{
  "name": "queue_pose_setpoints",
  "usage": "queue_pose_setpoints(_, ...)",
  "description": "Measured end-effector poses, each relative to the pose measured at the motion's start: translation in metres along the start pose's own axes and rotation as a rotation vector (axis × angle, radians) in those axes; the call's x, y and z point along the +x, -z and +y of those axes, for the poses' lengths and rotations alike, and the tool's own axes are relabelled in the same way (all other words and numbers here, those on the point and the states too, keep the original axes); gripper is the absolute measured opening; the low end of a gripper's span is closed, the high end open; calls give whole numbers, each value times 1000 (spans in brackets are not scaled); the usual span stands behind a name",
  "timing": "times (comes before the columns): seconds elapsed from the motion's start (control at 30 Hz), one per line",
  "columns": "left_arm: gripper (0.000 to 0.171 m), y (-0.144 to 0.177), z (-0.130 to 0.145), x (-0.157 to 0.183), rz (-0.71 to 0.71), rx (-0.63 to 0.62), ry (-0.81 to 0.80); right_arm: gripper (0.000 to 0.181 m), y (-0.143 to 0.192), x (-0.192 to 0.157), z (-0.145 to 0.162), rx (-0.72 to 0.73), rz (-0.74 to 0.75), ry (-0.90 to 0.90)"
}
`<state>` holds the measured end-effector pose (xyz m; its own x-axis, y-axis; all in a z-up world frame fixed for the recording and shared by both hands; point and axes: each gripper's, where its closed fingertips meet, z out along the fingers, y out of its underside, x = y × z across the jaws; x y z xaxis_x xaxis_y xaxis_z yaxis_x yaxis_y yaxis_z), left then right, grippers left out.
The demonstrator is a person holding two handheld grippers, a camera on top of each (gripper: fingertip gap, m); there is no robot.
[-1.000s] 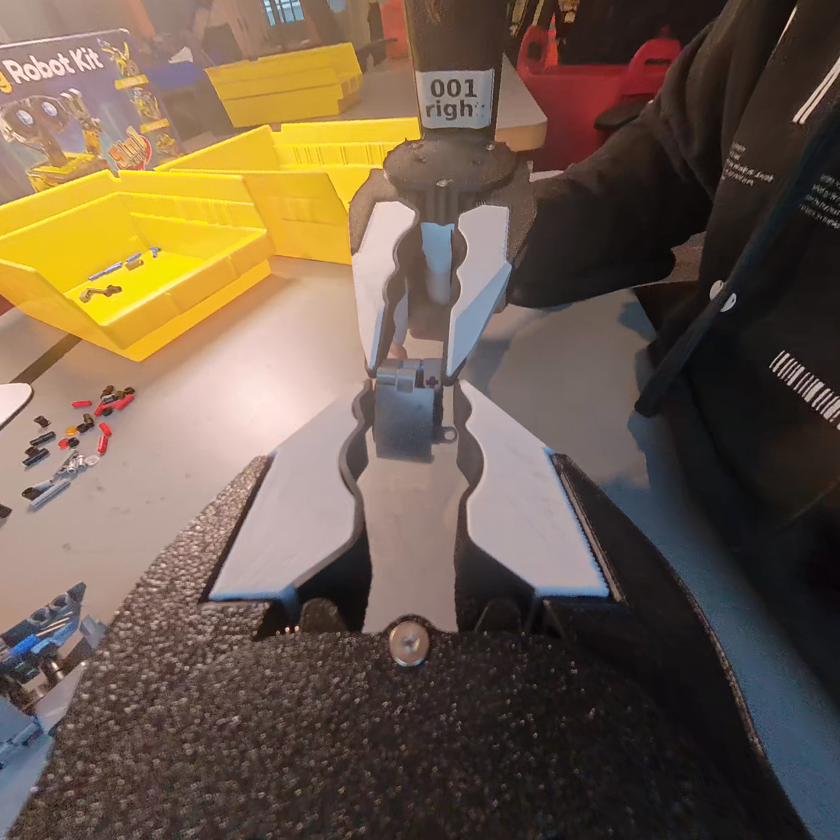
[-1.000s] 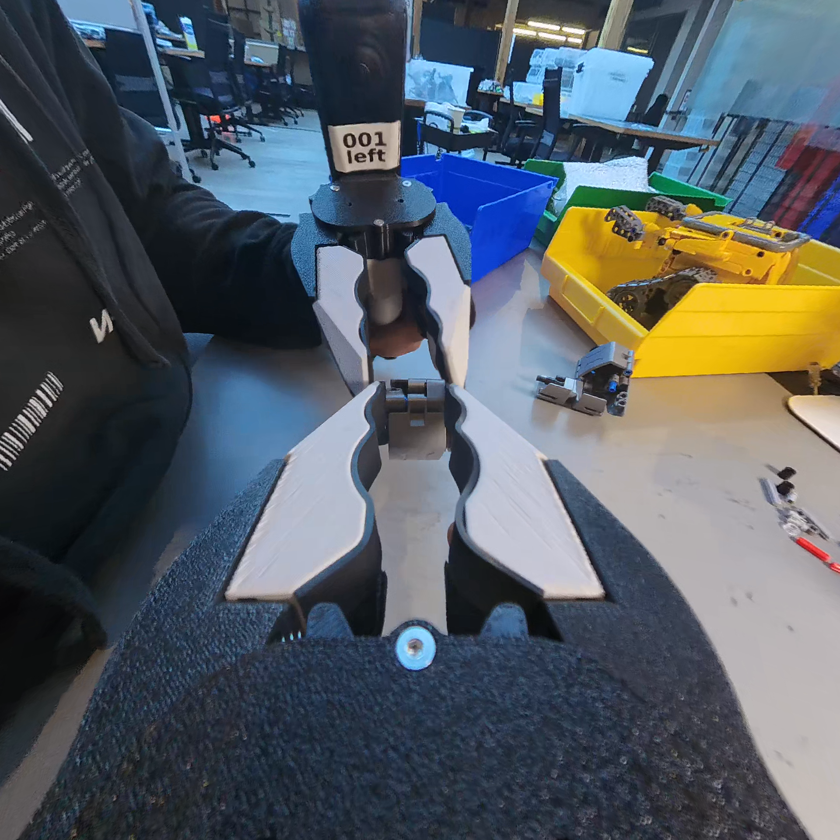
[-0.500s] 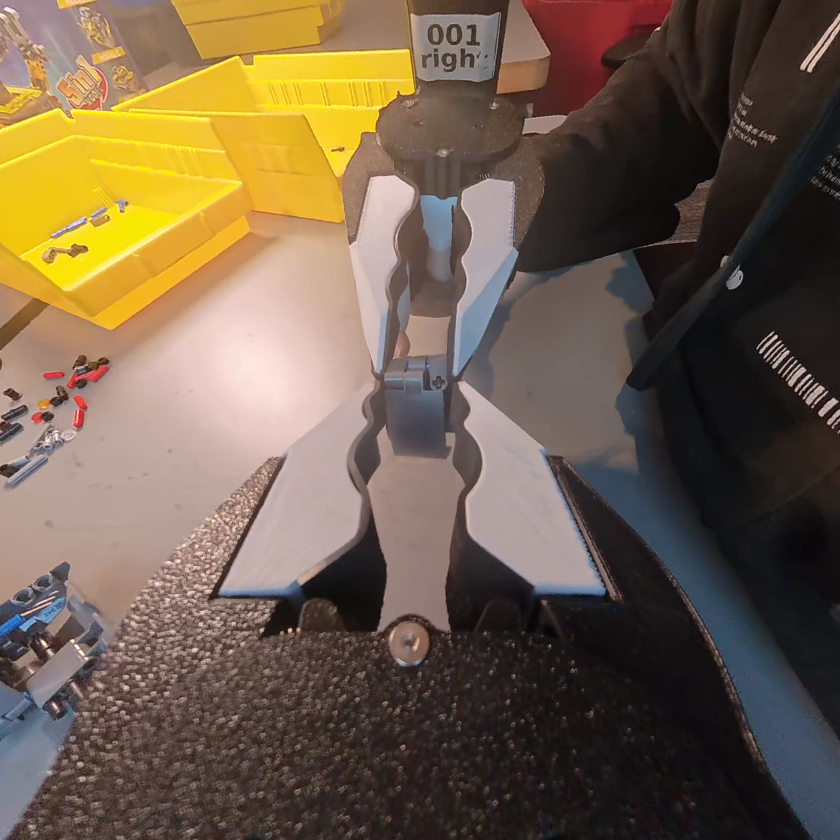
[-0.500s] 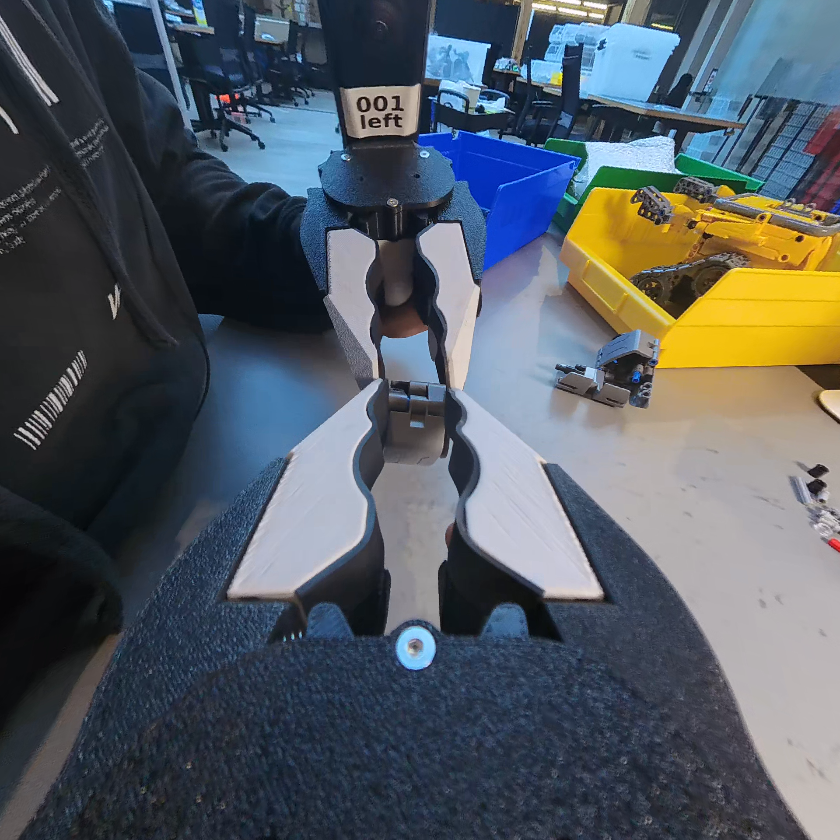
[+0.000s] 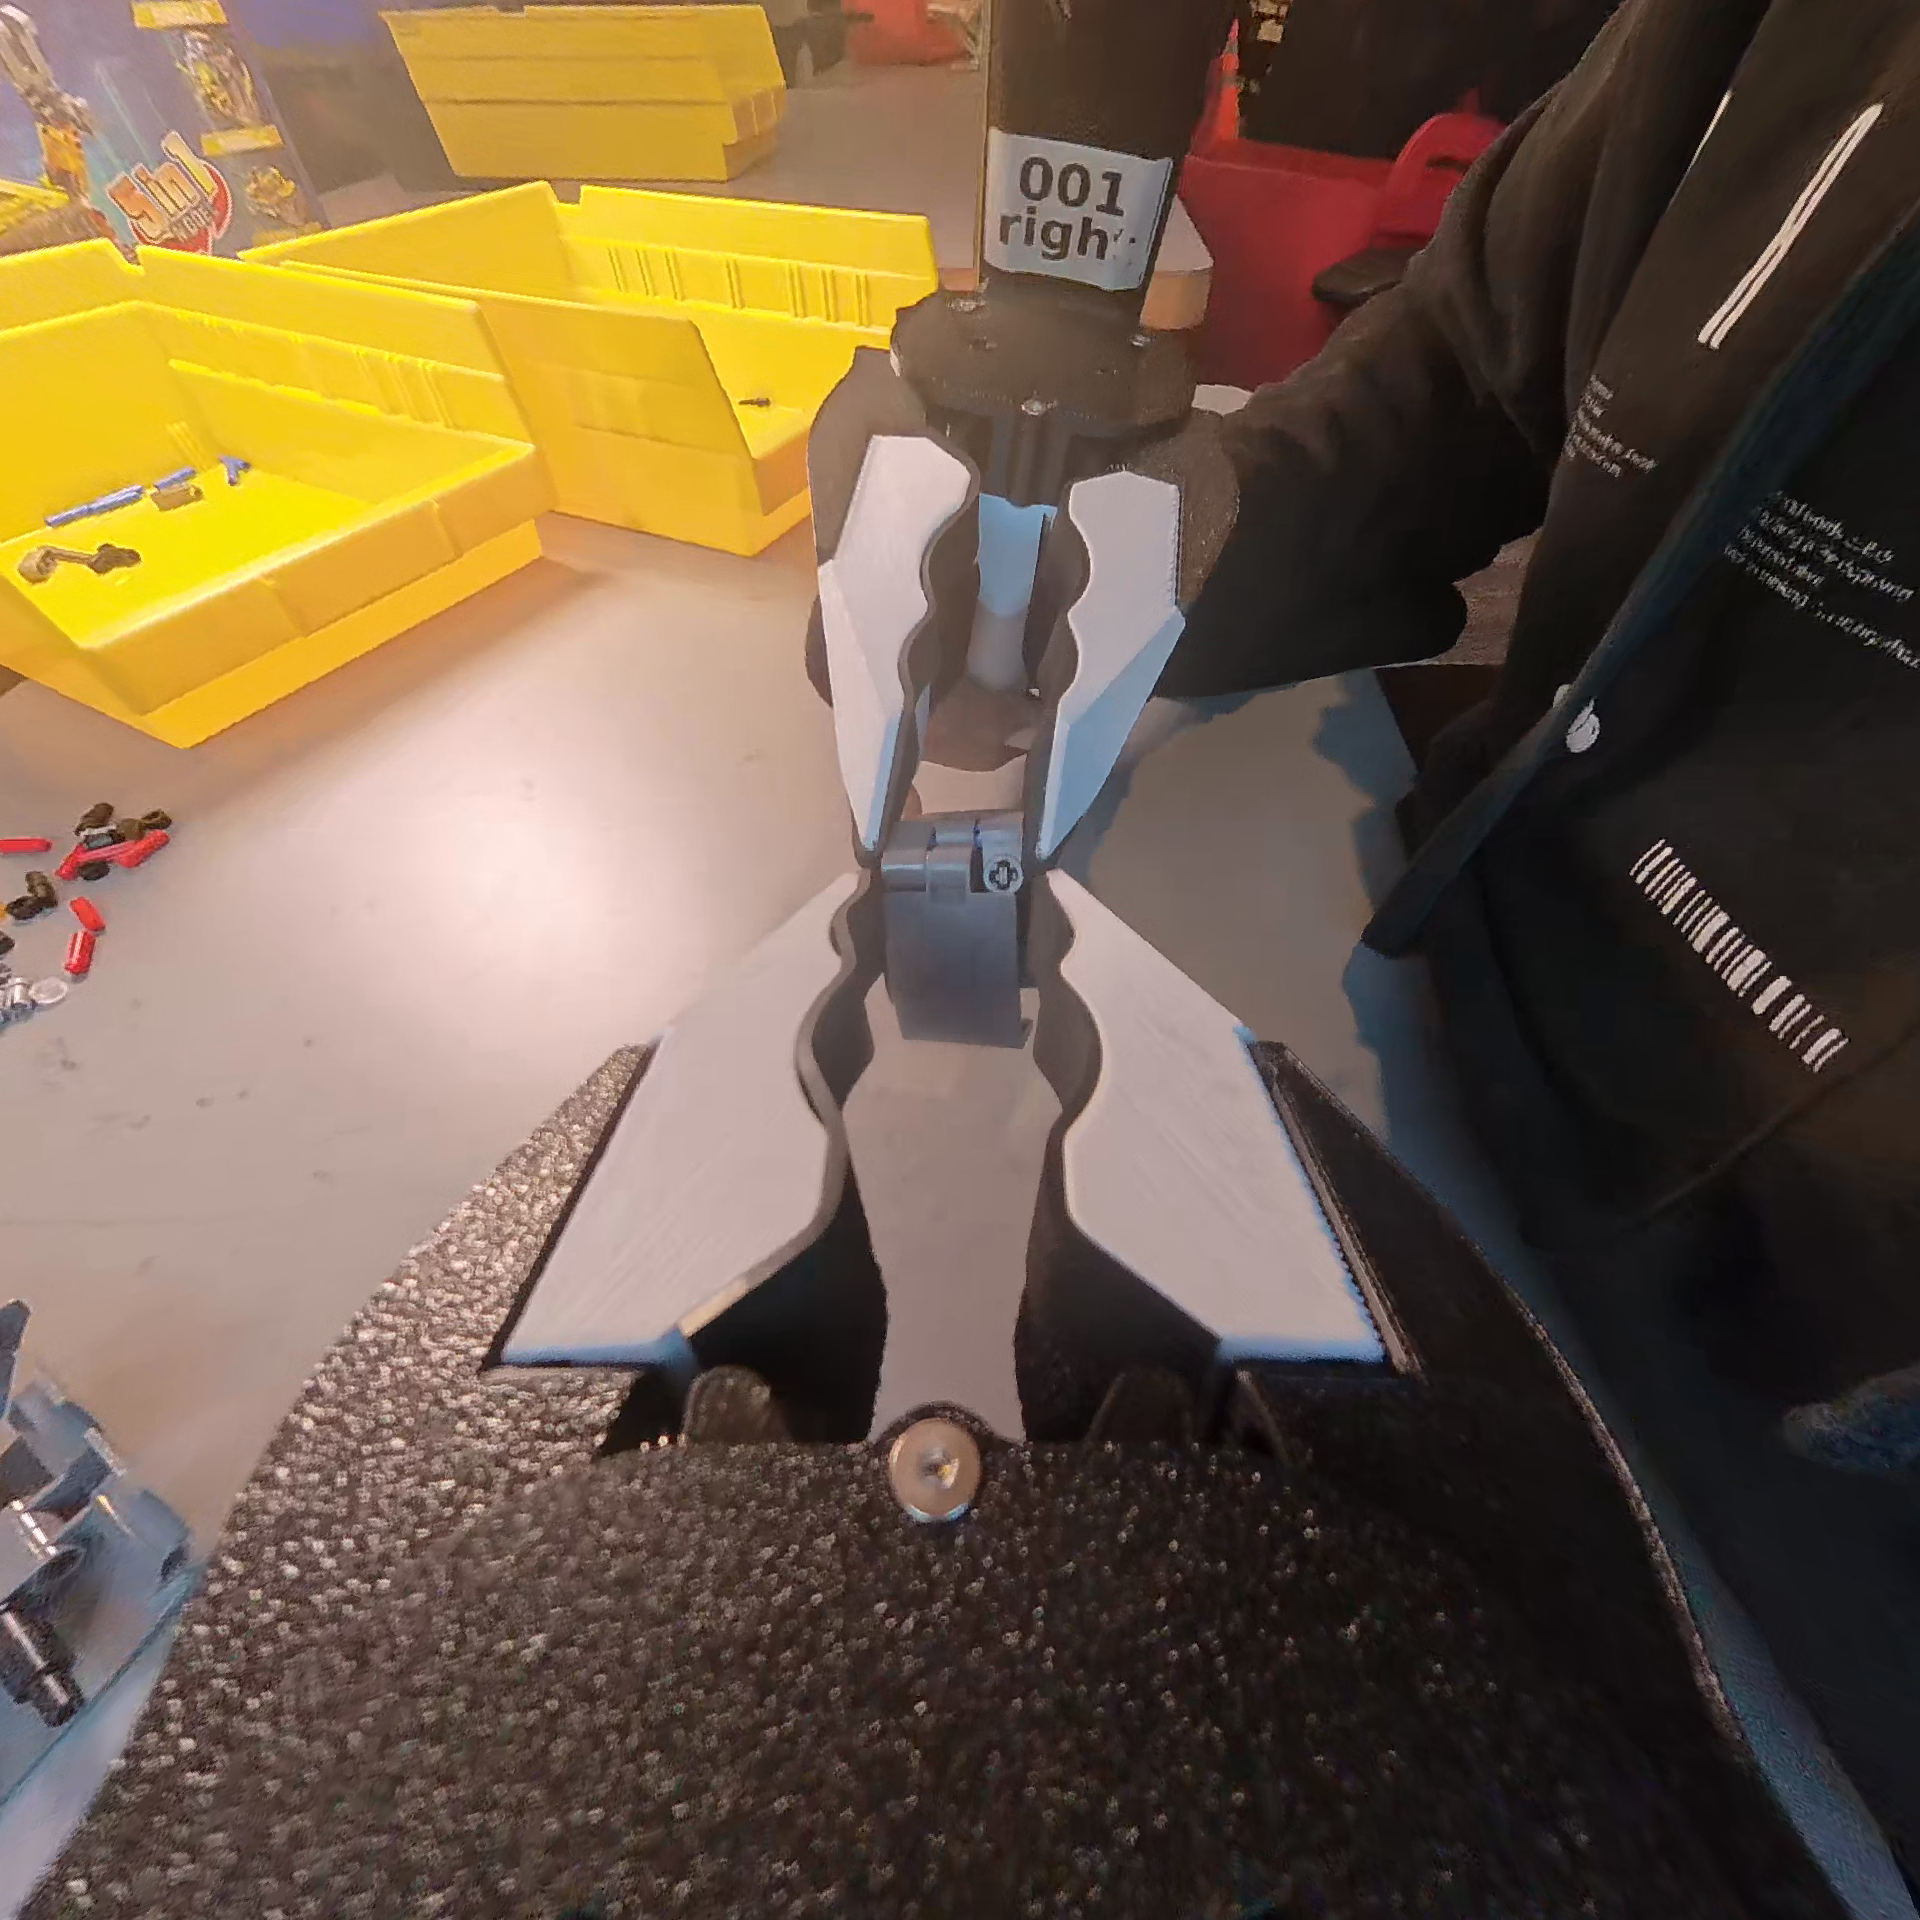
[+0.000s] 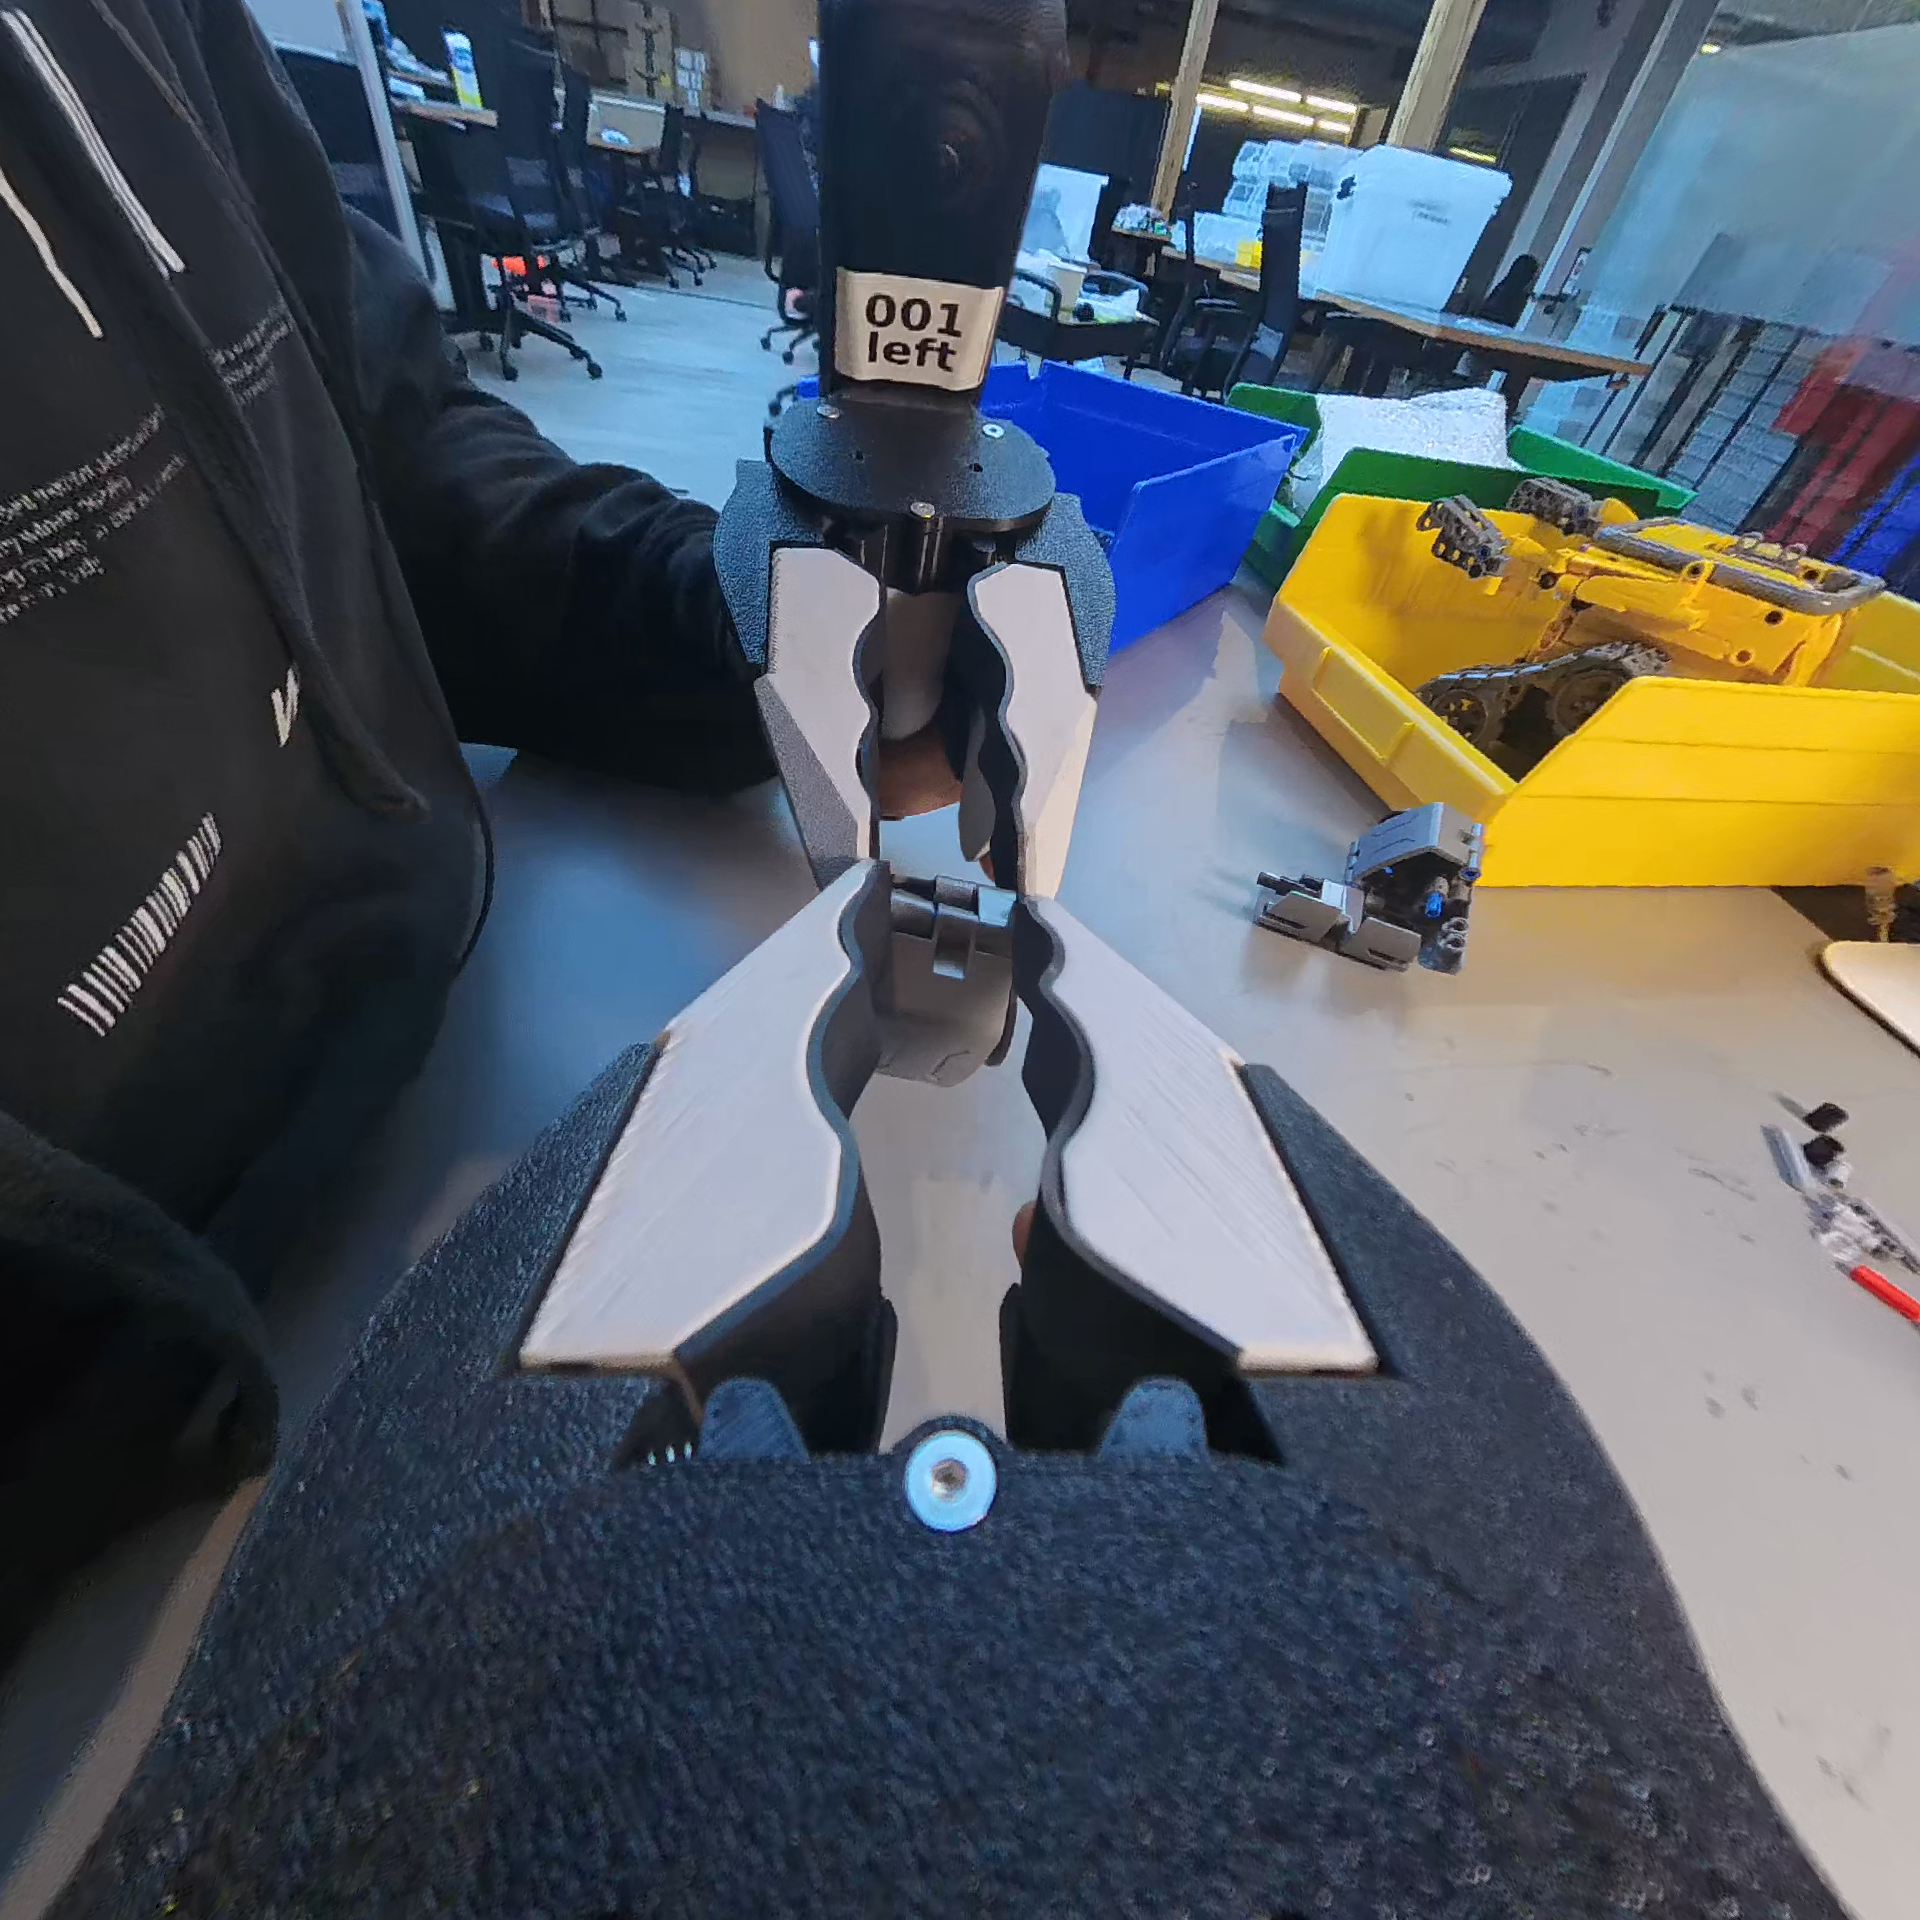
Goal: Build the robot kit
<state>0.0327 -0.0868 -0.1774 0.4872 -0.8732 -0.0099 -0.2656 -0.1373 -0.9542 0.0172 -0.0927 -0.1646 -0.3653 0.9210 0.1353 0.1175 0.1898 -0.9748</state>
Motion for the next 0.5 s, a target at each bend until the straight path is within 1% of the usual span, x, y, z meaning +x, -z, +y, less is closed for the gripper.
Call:
queue_pose_setpoints(0.07,26,0,-2,0,-3,12,9,19,0,0,-1,8,-2,6)
queue_pose_setpoints(0.13,26,3,-9,-3,-30,43,-27,21,1,2,-8,50,-5,-10)
queue_pose_setpoints(0.2,28,6,-17,-7,-83,58,-118,23,3,6,-15,84,-11,-49)
queue_pose_setpoints(0.27,28,7,-24,-3,-111,83,-202,25,6,4,-26,138,-41,-54)
queue_pose_setpoints(0.33,29,7,-20,-3,-153,56,-283,37,13,7,-30,176,-52,-80)
queue_pose_setpoints(0.37,29,7,-19,-4,-174,53,-310,42,16,7,-27,165,-72,-96)
queue_pose_setpoints(0.43,29,6,-17,-3,-190,46,-342,49,16,8,-12,91,-72,-78)
queue_pose_setpoints(0.5,29,6,-21,-3,-200,68,-358,48,10,2,1,13,-78,-22)
